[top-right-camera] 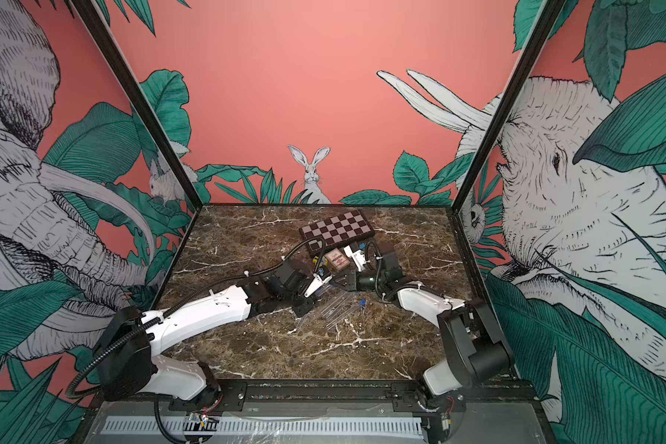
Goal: Remove stoppers from test tubes
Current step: Open the stopper on the test tube, then place the test tube at the center of the board.
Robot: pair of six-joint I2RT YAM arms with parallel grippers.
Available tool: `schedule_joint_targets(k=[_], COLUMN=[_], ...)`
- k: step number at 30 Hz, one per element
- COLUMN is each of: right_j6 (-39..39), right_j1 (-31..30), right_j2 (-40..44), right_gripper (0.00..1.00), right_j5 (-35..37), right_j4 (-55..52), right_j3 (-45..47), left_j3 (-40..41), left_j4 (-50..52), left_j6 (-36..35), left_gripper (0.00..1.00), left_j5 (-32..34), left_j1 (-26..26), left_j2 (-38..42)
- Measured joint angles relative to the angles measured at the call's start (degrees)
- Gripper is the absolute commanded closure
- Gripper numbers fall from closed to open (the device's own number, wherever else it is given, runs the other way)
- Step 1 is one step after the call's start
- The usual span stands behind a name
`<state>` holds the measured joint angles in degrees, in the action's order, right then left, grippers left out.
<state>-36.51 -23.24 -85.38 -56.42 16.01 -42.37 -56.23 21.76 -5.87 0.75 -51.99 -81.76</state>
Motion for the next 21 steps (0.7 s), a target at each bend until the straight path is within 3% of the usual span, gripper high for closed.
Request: schedule_joint_targets(k=[13, 21], right_j6=[0.6, 8.0], right_j1=[2.7, 2.9], right_j2=[1.8, 3.8], right_gripper=[1.00, 1.00], right_j5=[1.0, 5.9], right_j4=[-0.5, -12.0], right_j3=[0.0, -1.3], left_j3=[0.0, -3.0], left_j4=[5.2, 8.6], left_j6=[0.1, 4.7], left_gripper=[0.93, 0.91], left_j5=[3.4, 9.4], left_j1=[0.7, 1.6], left_j2=[-0.2, -5.6])
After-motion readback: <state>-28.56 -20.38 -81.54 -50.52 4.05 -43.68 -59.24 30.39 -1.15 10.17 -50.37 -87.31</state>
